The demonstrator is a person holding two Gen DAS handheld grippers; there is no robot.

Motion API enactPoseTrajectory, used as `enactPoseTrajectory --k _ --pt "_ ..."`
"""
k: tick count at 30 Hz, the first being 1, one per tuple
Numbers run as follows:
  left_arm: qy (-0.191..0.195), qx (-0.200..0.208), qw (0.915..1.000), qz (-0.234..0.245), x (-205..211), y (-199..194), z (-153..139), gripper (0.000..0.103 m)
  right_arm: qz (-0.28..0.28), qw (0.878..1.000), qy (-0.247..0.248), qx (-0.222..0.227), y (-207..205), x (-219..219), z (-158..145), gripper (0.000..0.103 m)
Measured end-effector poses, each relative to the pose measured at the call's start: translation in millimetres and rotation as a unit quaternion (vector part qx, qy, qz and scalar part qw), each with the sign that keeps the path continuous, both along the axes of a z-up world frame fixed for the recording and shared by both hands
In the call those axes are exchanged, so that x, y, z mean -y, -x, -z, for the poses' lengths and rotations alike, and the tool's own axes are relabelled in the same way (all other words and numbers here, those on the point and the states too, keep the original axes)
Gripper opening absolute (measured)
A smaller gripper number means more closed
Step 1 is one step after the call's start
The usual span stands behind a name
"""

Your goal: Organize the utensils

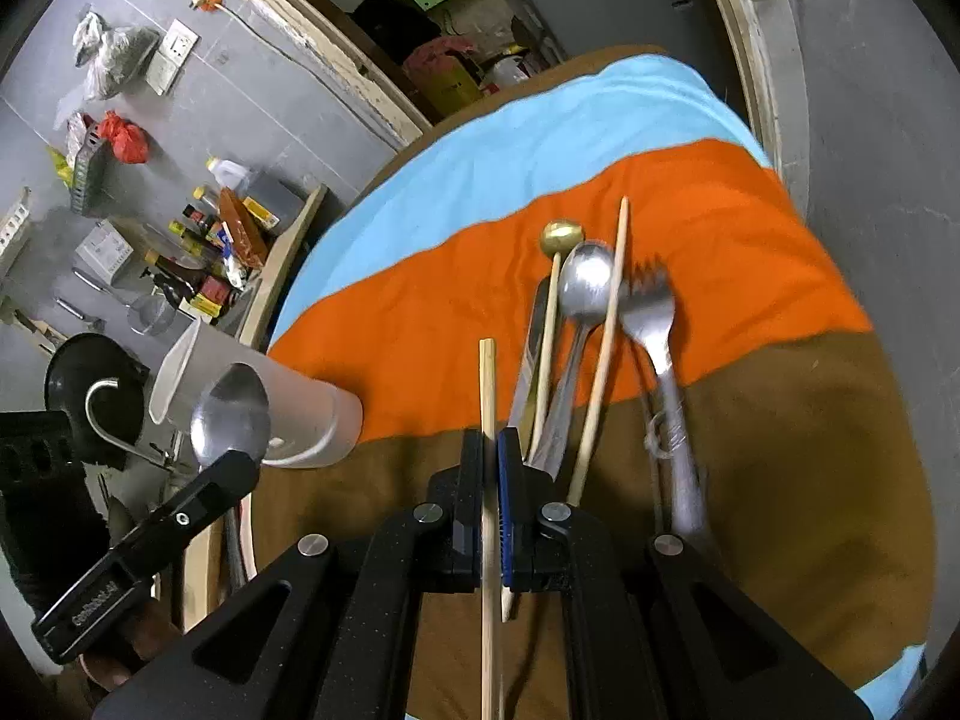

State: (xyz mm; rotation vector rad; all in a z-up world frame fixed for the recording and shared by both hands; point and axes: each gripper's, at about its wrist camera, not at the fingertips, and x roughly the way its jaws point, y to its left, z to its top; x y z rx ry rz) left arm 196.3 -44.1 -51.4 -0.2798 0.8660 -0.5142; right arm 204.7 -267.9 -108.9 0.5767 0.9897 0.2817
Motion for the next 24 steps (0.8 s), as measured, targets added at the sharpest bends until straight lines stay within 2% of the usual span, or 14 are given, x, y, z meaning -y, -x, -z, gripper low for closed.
enactPoseTrajectory --k 8,13,24 --pt "-0.005 -0.026 0.9996 0.007 -10.9 4.7 22.5 0.003 0.005 1.0 0.018 -0.018 9.2 -20.8 15.1 0.005" --pt "-0.005 -0.044 0.999 0.01 -10.9 4.1 33.9 0.003 0.019 1.0 0.007 -0.015 16.6 -22.3 14.5 0.005" --pt "-0.001 -0.045 0.9988 0.021 -8.8 4.0 39.4 0.003 0.038 0.999 -0.01 -0.01 24.7 -16.8 16.7 0.005"
